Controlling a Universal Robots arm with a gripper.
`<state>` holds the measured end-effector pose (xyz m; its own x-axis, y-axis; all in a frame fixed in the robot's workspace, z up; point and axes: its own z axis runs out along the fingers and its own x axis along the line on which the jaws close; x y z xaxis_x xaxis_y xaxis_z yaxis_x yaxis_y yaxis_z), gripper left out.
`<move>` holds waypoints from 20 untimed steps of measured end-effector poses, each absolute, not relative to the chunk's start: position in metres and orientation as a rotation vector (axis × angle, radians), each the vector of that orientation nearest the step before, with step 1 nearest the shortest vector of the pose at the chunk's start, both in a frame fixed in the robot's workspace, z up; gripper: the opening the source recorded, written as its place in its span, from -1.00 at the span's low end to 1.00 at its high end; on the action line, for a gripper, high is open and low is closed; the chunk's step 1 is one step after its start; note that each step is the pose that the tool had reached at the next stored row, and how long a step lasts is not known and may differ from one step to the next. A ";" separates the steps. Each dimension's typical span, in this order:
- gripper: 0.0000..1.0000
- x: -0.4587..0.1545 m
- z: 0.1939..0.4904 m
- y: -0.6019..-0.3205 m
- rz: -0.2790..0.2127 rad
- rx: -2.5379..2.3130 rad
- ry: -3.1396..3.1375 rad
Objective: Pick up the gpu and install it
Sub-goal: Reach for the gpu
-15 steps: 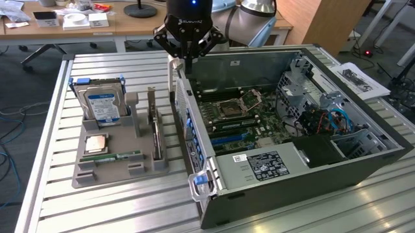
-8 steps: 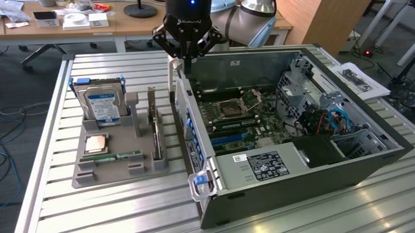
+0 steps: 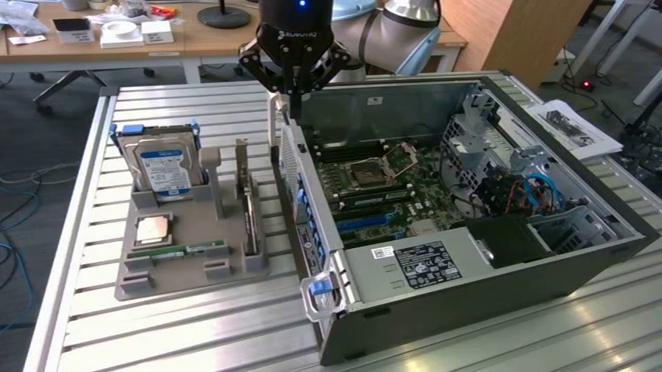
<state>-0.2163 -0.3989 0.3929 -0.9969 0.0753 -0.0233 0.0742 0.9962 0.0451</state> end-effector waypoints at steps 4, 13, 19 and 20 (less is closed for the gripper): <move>-0.79 -0.219 0.393 -0.399 0.069 0.117 3.114; -0.79 -0.225 0.393 -0.399 0.069 0.117 3.114; -0.79 -0.226 0.393 -0.399 0.069 0.117 3.114; -0.79 -0.226 0.393 -0.399 0.069 0.117 3.114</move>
<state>-0.2261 -0.3989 0.3929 -0.9969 0.0753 -0.0233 0.0742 0.9962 0.0450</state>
